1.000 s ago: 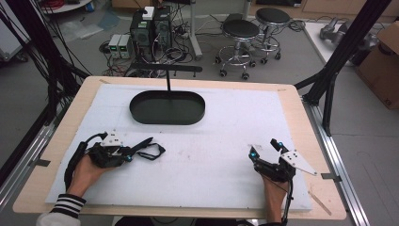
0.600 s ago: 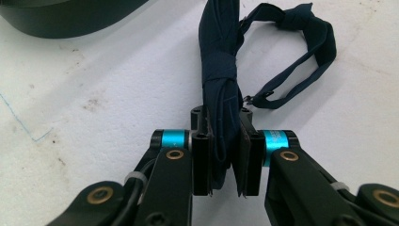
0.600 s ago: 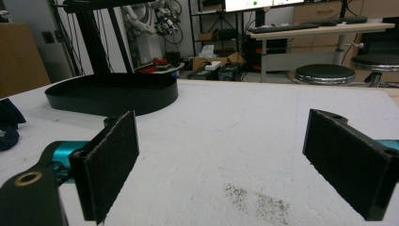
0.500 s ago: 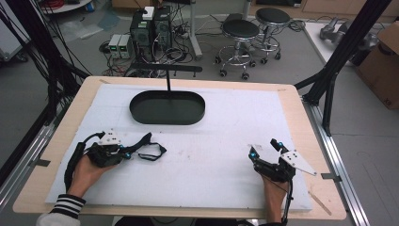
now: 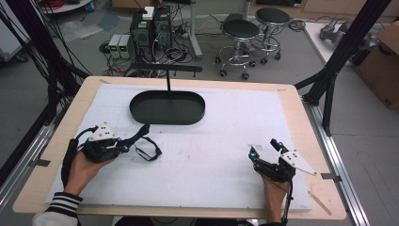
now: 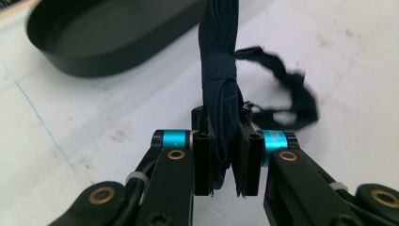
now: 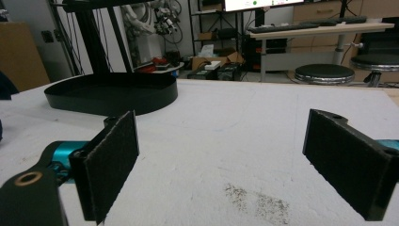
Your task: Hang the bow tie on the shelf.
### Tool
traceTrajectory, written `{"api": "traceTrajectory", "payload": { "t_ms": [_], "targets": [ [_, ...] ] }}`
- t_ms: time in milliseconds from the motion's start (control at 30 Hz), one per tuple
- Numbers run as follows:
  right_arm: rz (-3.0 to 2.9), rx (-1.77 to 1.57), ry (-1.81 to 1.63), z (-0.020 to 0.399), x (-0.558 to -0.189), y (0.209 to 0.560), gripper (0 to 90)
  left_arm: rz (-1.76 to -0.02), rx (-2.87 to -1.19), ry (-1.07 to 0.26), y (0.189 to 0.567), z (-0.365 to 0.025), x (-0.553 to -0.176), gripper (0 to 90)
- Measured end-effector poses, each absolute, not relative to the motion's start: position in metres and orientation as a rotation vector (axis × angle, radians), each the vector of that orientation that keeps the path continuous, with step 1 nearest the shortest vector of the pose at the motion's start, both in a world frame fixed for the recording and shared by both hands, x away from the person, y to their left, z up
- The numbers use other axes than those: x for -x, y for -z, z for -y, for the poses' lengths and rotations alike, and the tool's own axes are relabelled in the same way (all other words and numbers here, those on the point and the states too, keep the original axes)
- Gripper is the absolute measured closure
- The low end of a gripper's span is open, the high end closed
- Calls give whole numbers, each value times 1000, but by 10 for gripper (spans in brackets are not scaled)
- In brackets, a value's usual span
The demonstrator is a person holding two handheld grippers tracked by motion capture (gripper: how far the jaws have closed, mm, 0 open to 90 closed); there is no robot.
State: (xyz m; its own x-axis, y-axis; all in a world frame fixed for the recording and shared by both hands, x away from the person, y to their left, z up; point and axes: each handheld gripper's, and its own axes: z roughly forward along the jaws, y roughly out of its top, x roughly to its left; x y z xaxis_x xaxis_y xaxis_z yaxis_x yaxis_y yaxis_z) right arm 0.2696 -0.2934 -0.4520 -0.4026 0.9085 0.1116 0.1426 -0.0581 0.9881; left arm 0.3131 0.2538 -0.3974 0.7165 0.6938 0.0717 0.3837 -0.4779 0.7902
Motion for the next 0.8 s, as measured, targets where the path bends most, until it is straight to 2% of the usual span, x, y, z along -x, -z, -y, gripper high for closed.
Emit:
{"api": "traceTrajectory", "payload": {
  "t_ms": [300, 800],
  "targets": [
    [-1582, -1139, -1519, 293, -270, 452, 101, -795, -2048, -553, 368, -251, -321, 798],
    [-1583, -1136, -1510, 293, -271, 452, 101, -780, -2025, -595, 337, -248, -339, 798]
  ]
}}
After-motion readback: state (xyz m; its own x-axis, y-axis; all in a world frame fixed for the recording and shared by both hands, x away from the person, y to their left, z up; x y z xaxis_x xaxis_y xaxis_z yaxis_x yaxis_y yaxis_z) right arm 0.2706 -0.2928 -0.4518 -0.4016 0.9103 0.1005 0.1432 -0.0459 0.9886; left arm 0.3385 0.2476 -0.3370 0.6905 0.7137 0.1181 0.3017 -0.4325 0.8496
